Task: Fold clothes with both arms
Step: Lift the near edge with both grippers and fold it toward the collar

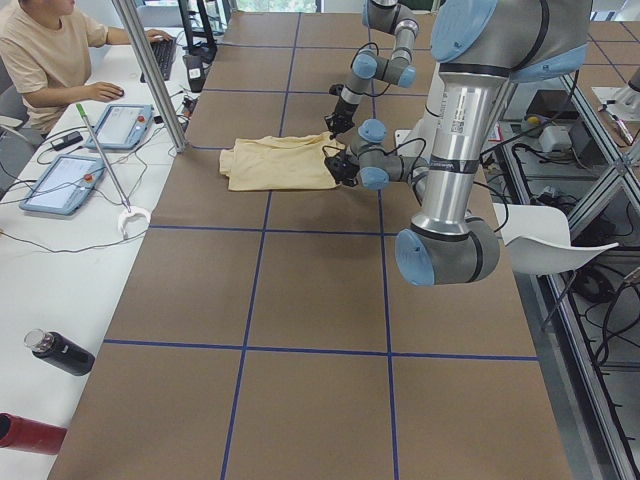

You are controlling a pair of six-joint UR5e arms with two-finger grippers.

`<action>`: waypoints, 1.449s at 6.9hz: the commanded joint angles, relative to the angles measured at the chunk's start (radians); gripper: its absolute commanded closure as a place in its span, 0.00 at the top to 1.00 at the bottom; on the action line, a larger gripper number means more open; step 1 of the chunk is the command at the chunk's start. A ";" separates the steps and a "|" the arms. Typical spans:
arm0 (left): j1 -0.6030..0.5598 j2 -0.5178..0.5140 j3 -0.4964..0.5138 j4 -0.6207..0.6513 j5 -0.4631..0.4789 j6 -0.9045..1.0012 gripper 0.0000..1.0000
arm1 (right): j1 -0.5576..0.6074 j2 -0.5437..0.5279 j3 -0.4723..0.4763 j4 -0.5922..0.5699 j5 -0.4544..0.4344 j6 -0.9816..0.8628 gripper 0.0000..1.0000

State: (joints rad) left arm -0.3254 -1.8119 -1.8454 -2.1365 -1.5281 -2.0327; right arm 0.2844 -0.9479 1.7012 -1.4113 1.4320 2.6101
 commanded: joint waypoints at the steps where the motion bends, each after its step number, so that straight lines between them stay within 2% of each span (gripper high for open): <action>1: -0.001 0.003 -0.037 0.001 -0.007 0.009 0.00 | 0.001 -0.002 0.002 0.000 0.001 0.001 0.00; 2: -0.001 0.006 -0.073 0.007 -0.061 0.009 0.00 | 0.004 -0.012 0.033 -0.002 0.002 -0.001 0.00; 3: 0.000 0.009 -0.118 0.064 -0.082 0.009 0.00 | 0.002 -0.070 0.104 -0.002 0.011 -0.001 0.00; 4: 0.000 0.010 -0.182 0.087 -0.084 0.008 0.00 | 0.002 -0.083 0.154 -0.050 0.015 -0.001 0.00; 7: 0.002 0.005 -0.371 0.197 -0.110 -0.070 0.00 | -0.037 -0.085 0.435 -0.350 0.019 0.002 0.00; 8: 0.002 -0.003 -0.382 0.201 -0.128 -0.063 0.00 | -0.024 -0.065 0.464 -0.414 0.053 -0.001 0.00; 9: -0.033 -0.013 -0.311 0.196 -0.124 -0.028 0.00 | 0.048 -0.036 0.393 -0.396 0.065 -0.080 0.00; 10: -0.135 -0.083 -0.242 0.196 -0.135 0.083 0.00 | 0.120 0.013 0.305 -0.381 0.091 -0.120 0.00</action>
State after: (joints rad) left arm -0.3740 -1.8390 -2.1563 -1.9407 -1.6540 -2.0424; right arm 0.3277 -0.9822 2.0875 -1.7983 1.4963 2.5443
